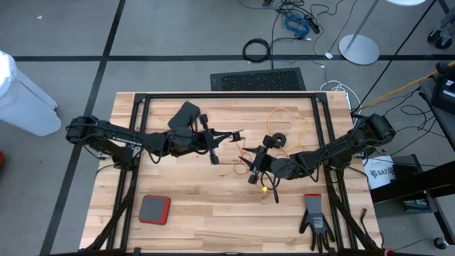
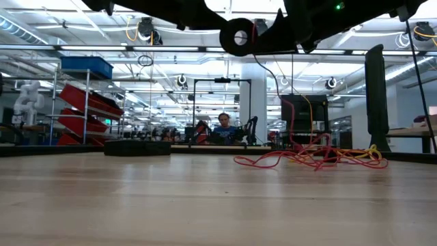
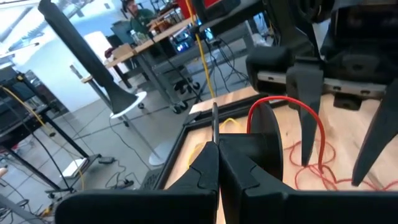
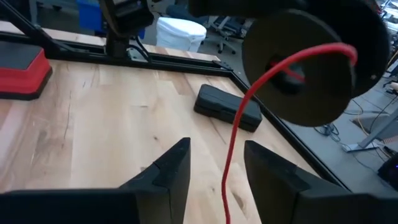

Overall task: Coil cords
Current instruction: Coil the red wire onto the black spool

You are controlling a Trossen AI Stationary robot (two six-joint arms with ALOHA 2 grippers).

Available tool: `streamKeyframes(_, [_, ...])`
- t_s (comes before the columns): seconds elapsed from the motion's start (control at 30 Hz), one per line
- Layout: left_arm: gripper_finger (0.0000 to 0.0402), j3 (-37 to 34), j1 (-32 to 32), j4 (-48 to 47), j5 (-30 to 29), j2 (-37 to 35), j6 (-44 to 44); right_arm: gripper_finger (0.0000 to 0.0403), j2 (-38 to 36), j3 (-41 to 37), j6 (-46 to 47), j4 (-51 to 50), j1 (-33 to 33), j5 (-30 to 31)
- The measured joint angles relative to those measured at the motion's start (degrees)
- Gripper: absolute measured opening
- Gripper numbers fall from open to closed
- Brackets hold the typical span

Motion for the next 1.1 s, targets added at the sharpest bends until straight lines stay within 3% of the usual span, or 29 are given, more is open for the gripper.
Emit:
streamKeyframes(0.43, [0.0000,0.00,0.17,-0.11,-0.11,0.00,1.99,0.0065,0.00,0.00,1.54,-5.02,0.22,0.00])
streamKeyframes(1.1, [0.0000,0.00,0.17,-0.30,-0.32,0.02,2.08,0.0058,0.00,0.00,6.35,-10.26,1.34,0.46])
